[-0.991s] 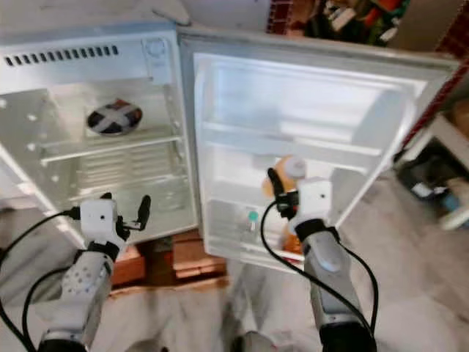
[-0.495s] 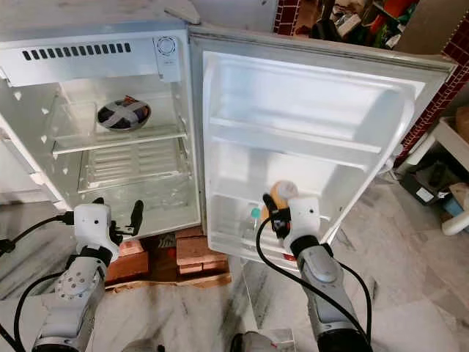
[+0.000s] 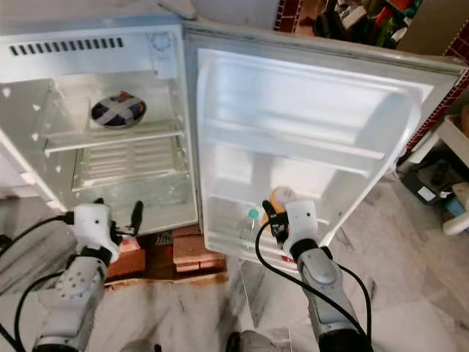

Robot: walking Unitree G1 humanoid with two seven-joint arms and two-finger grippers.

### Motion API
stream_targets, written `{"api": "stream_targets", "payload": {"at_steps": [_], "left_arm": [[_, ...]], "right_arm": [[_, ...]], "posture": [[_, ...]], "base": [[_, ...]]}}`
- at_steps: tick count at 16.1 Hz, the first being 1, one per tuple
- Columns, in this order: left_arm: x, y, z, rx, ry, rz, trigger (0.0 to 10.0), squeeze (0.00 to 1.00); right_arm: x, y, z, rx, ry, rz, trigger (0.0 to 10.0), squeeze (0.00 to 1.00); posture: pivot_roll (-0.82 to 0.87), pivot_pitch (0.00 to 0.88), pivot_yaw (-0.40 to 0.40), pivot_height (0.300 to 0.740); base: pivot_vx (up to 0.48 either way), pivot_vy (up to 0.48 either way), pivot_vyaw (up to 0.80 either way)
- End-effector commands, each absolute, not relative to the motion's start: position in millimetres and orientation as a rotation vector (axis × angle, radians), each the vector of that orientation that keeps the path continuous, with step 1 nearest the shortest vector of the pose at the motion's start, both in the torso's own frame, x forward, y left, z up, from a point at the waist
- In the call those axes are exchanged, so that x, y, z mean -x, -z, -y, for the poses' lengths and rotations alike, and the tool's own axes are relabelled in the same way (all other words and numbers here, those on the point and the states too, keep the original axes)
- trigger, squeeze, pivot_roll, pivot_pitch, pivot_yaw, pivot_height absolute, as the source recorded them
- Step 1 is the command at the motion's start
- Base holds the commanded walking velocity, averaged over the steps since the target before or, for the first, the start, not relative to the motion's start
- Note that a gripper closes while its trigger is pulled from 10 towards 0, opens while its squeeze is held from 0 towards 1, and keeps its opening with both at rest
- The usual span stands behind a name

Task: Restocking fridge

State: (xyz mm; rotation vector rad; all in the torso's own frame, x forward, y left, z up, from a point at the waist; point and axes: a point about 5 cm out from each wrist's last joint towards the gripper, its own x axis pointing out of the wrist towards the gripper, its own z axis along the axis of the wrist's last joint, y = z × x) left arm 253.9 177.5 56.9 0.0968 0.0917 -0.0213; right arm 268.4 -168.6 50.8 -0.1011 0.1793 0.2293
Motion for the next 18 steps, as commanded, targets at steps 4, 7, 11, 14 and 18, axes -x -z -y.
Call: {"api": "stream_targets", "payload": {"at_steps": [4,7,11,14,18], "left_arm": [[-253,-56,-178,-0.096,0.009,-0.102,10.0,0.0],[-252,-56,-179,-0.11,0.014,-0.105,10.0,0.0],[-247,-54,-180,-0.112,0.012,-0.113,10.0,0.0],[-242,-51,-182,-0.117,0.008,-0.127,10.0,0.0],[-240,-51,-181,-0.105,0.006,-0.121,10.0,0.0]], "right_arm": [[-271,-54,169,0.088,-0.226,-0.16,10.0,0.0],[-271,-53,166,0.086,-0.242,-0.165,10.0,0.0],[-268,-50,164,0.085,-0.247,-0.17,10.0,0.0],[-269,-51,165,0.083,-0.219,-0.156,10.0,0.0],[-271,-52,164,0.084,-0.218,-0.145,10.0,0.0]], "posture": [[0.09,0.077,-0.056,0.74],[0.09,0.078,-0.055,0.74],[0.1,0.085,-0.057,0.74],[0.1,0.089,-0.06,0.74],[0.11,0.089,-0.064,0.74]], "base": [[0.0,0.0,0.0],[0.0,0.0,0.0],[0.0,0.0,0.0],[0.0,0.0,0.0],[0.0,0.0,0.0]]}}
